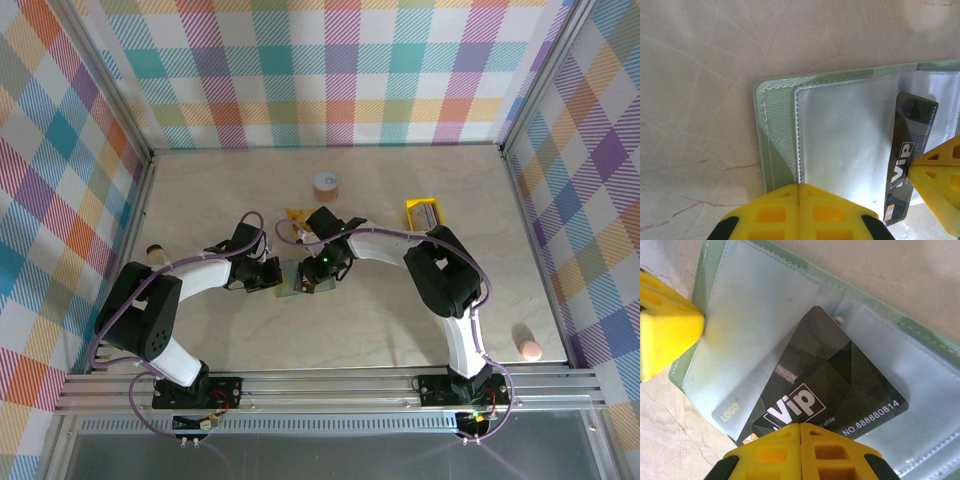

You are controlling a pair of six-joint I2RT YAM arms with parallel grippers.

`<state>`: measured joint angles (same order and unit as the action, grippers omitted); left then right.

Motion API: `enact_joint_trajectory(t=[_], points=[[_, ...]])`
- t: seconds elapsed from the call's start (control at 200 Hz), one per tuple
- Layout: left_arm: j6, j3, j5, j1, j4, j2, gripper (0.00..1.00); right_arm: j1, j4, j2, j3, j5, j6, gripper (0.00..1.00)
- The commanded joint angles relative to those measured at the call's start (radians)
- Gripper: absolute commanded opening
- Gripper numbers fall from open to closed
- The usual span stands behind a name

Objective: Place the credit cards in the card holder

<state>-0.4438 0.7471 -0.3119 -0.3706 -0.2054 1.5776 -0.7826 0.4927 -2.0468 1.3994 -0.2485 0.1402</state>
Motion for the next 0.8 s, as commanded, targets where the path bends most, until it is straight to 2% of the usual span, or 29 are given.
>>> enact_joint_trajectory(t=[0.0,0.27,0.445,0.54,0.795], points=[[0.017,0.017,0.003,0.009,-0.014,0.016,0.0,-0.008,0.035,-0.048,0.053,-0.014,-0.026,0.08],[0.024,0.013,0.01,0.009,-0.019,0.01,0.0,-0.006,0.022,-0.087,0.095,-0.06,-0.033,0.08],[0.024,0.009,0.013,0.009,-0.017,0.007,0.0,-0.001,-0.017,-0.051,0.065,-0.072,0.009,0.13],[0.024,0.006,0.014,0.009,-0.017,0.004,0.0,0.006,-0.044,-0.009,0.03,-0.06,0.079,0.17],[0.026,0.0,0.015,0.009,-0.017,-0.013,0.0,0.009,-0.252,0.185,-0.181,0.046,0.43,0.26]])
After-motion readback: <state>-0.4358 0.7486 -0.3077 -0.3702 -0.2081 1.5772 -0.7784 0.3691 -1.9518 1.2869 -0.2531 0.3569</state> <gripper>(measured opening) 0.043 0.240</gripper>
